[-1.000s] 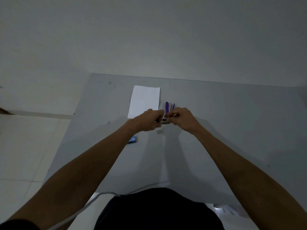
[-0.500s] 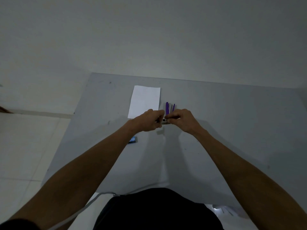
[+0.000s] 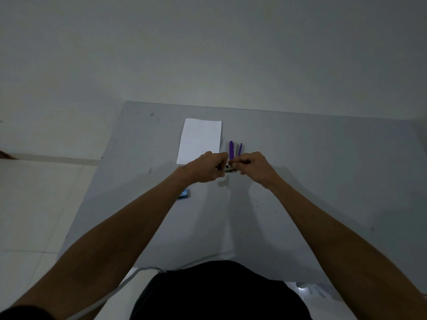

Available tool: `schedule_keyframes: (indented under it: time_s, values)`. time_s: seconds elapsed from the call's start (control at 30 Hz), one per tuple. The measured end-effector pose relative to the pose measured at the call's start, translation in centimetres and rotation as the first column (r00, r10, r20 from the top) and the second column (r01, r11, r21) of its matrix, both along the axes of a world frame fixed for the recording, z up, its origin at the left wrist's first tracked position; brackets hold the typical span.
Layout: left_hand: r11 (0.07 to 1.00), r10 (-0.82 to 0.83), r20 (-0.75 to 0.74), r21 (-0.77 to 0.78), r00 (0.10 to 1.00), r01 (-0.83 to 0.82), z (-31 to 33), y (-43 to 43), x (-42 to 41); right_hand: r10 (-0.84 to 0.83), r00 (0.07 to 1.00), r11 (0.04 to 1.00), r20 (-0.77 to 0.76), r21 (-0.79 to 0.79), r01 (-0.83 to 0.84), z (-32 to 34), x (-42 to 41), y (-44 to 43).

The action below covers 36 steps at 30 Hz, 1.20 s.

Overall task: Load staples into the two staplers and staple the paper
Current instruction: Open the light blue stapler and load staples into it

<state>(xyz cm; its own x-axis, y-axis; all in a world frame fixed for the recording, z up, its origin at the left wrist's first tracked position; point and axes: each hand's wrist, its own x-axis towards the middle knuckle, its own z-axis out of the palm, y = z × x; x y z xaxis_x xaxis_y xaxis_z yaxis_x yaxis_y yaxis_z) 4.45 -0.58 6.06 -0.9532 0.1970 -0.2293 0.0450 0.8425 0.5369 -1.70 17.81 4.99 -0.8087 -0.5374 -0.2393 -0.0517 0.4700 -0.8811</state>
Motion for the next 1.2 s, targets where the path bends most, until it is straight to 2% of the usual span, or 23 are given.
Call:
schedule_keyframes:
  time_s: [0.2,0.47,0.57,0.67,0.77,0.83,0.9,1.0,1.03,1.2]
  values:
    - [1.0,0.003,-0.003,-0.01,1.0,-0.004,0.2,0.2,0.1,-0.028,1.0,1.0,-0.009,0.011,0.028,0.0,0.0,-0.2]
    - [1.0,0.022,-0.039,-0.006,0.999,-0.022,0.5,0.3,0.3,-0.186,0.949,0.976,0.255,-0.061,0.207,-0.3,-0.1,-0.4]
    - [0.997,0.08,-0.03,0.004,0.996,-0.08,0.4,0.3,0.2,-0.23,0.916,0.957,0.328,-0.094,0.274,-0.5,0.2,-0.5]
    - [0.971,0.22,0.047,0.087,0.974,-0.223,0.3,0.3,0.0,-0.266,0.871,0.93,0.413,-0.128,0.345,-0.6,0.6,-1.1]
    - [0.952,0.28,0.108,0.095,0.954,-0.291,0.6,0.2,-0.4,-0.275,0.843,0.905,0.462,-0.171,0.389,-0.4,0.8,-1.7]
    - [0.888,0.32,0.234,0.264,0.918,-0.377,1.0,0.1,-0.5,-0.312,0.831,0.884,0.461,-0.179,0.431,0.0,0.6,-2.3]
    - [0.754,0.34,0.407,0.421,0.848,-0.505,1.8,0.0,-0.5,-0.363,0.81,0.861,0.46,-0.166,0.48,0.4,0.1,-2.8]
    - [0.555,0.306,0.594,0.524,0.744,-0.647,2.4,-0.3,-0.7,-0.425,0.799,0.841,0.427,-0.141,0.523,1.2,-0.6,-3.3]
    - [0.533,0.298,0.612,0.53,0.732,-0.66,2.5,-0.5,-0.8,-0.433,0.794,0.837,0.426,-0.138,0.53,1.4,-0.8,-3.4]
    - [0.589,0.321,0.571,0.504,0.756,-0.631,2.6,-1.0,-1.0,-0.374,0.761,0.832,0.53,-0.171,0.528,1.6,-0.6,-3.9]
